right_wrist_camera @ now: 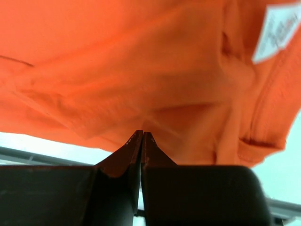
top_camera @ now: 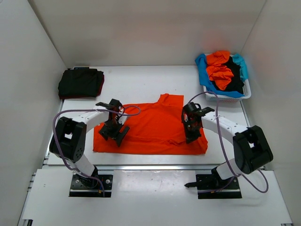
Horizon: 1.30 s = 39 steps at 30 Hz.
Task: Fold and stack the t-shirts
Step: Fold the flattened tshirt in 1/3 of the way
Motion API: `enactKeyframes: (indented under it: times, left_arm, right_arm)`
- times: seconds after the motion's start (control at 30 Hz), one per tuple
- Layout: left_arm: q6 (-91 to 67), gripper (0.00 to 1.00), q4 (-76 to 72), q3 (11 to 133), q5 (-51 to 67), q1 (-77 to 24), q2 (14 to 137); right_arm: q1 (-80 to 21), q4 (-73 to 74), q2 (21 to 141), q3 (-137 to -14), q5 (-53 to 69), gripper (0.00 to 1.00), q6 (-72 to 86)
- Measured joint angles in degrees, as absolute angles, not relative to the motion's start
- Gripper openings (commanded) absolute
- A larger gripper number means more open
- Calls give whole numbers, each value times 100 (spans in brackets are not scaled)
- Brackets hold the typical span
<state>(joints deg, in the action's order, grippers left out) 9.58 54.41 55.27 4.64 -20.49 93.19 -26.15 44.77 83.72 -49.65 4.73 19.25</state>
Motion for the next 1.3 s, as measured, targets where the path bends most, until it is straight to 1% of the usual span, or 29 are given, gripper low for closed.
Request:
enactKeyframes:
  times: [0.27, 0.63, 0.83, 0.87, 0.9, 0.93, 0.97, 1.07, 1.13, 1.2, 1.3]
  left_arm:
    - [698, 95, 5225, 5398, -106, -1979, 9577]
    - [681, 97, 5205, 5391, -165, -1975, 9612]
    - [683, 97, 5203, 5391, -167, -1999, 9618]
    - [685, 97, 5205, 5391, -167, -1999, 9618]
    - [685, 98, 5205, 5391, -167, -1999, 9618]
    - [685, 96, 5207, 5391, -169, -1999, 9616]
    - [683, 97, 5205, 5393, -172, -1994, 9612]
    - [683, 98, 5210, 5393, -196, -1986, 9561]
    - [711, 99, 5164, 5404, -311, -1999, 9467]
    - [821, 99, 5094, 5507, -541, -2034, 9255]
    - [1181, 99, 4888, 5966, -945, -2132, 8779]
  right_arm:
    - [-2703, 4233, 8844, -5092, 539, 0, 1837]
    - [-2698, 3785, 8882, -5317, 276, 0, 1776]
    - [-2665, 3439, 9411, -5728, 239, 0, 1671]
    - [-2657, 3454, 9489, -5835, 248, 3, 1649]
    - [-2646, 3476, 9537, -5942, 255, 17, 1643]
    - [-2628, 3483, 9546, -6034, 261, 22, 1640]
    - [-2615, 3487, 9509, -6097, 263, 29, 1645]
    - [-2571, 3594, 9129, -6060, 276, 38, 1708]
    - [-2504, 3647, 8591, -5804, 274, 40, 1828]
    - [-2285, 3684, 7940, -5422, 416, 36, 1953]
    - [-1404, 3787, 7286, -5002, 720, 34, 2038]
